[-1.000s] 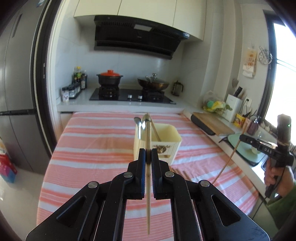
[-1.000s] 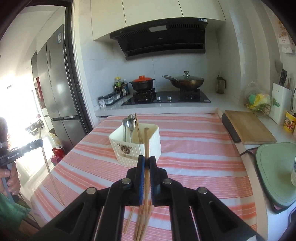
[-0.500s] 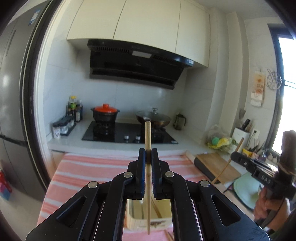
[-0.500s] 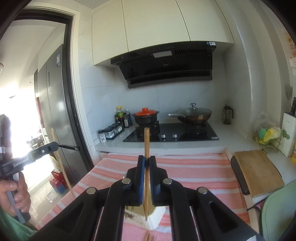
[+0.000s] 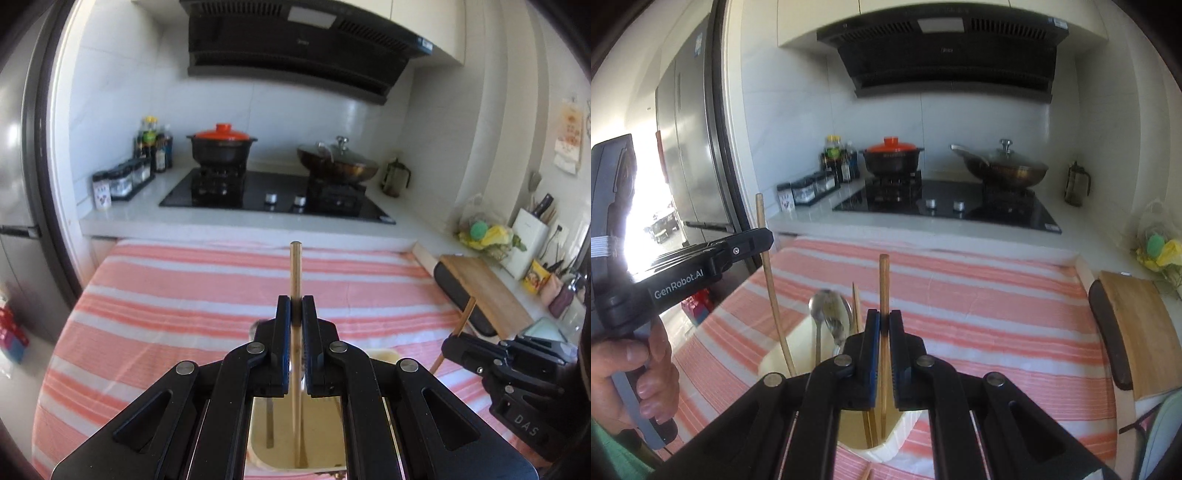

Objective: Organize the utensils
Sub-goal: 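Lift and carry the chopsticks into the cream holder with both tools, then open both tools over the holder and withdraw them above the table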

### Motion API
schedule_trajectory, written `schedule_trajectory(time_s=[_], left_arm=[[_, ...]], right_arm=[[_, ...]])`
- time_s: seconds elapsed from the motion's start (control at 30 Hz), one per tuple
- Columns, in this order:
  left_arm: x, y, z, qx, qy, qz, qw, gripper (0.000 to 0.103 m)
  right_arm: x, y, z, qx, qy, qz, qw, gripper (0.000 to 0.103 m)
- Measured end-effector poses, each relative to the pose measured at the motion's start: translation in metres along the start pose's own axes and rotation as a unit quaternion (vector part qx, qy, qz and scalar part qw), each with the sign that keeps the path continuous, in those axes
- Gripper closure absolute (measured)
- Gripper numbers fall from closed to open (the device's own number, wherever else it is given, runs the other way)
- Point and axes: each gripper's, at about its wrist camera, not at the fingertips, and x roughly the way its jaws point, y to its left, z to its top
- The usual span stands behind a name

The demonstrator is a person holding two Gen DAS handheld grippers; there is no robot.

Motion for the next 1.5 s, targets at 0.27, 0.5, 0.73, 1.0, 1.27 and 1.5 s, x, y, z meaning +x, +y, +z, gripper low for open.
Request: schedule_trajectory(time_s=[0.27,0.5,0.73,1.0,1.27,1.5], left_arm=[[-0.039,0.016,-0.007,0.012,0.056,0.017,0.9982,0.045],[-0.149,0.029,-0.067,0.09,0.071,0.028,0.993,0.008],[-0.152,0.031,-0.211,0.046,0.143,0.041,0.9878,0.008],[-0.112,0.022,-0.283,0.032,0.166,0.077,0.9826,0.008],[-0.1,0.02,-0.288,0.036,0.181,0.089,0.9787,0.004],[-0.098,0.022,-0.289,0.034,0.184,0.09,0.9782,0.001]], right_arm=[[-0.03,-0.002,0.014,0.016,-0.003,-0.004,1.0,0.08],[-0.14,0.001,-0.02,-0.005,-0.041,-0.012,0.999,0.052],[-0.147,-0.018,-0.176,0.044,0.023,-0.045,0.998,0.051],[-0.128,-0.033,-0.289,0.087,0.073,-0.117,0.987,0.051],[-0.114,-0.025,-0.302,0.068,0.084,-0.132,0.985,0.051],[-0.111,-0.031,-0.308,0.092,0.093,-0.141,0.981,0.051]])
